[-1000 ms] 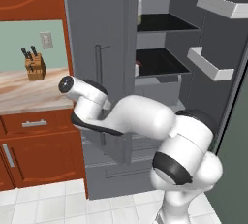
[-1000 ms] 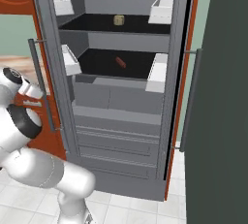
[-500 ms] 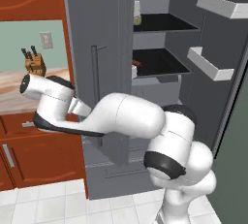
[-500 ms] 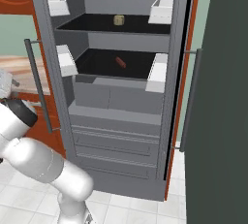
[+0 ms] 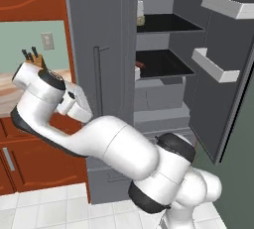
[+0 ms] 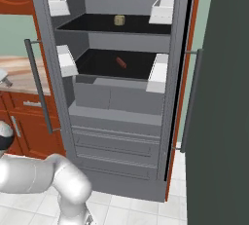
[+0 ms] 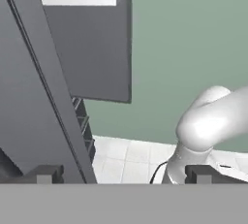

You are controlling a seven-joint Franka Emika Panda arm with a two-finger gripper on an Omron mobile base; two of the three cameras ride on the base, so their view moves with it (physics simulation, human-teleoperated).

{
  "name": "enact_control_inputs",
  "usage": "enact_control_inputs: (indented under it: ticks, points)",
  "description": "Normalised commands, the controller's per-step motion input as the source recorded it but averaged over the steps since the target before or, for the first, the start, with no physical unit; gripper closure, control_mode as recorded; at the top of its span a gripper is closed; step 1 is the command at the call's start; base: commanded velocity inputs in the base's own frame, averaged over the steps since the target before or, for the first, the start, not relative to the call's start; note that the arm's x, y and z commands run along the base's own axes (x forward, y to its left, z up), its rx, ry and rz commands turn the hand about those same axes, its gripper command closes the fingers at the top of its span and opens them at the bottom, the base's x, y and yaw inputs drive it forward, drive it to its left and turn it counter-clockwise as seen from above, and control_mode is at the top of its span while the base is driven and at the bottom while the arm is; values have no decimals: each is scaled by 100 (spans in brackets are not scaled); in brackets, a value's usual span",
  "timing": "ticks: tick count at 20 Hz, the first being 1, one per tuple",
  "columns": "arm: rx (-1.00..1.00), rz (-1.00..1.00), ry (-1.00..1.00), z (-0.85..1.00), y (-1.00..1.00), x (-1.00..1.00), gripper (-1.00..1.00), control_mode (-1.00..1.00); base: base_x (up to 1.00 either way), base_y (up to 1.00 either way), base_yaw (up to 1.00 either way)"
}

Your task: Retrieve the sausage and cheese from the fridge and place them on the cutting board on the counter.

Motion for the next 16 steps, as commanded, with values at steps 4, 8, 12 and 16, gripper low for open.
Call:
enact_control_inputs:
  ticks: [4, 8, 12, 16]
  points:
    - [14, 1, -31, 0, -85, -100, -100, -100, 0, 0, 0]
    - [13, 19, -26, 2, -98, -100, -100, -100, 0, 0, 0]
    - [12, 29, -23, 9, -100, -91, -100, -100, 0, 0, 0]
    - [18, 33, -14, 24, -99, -33, -100, -100, 0, 0, 0]
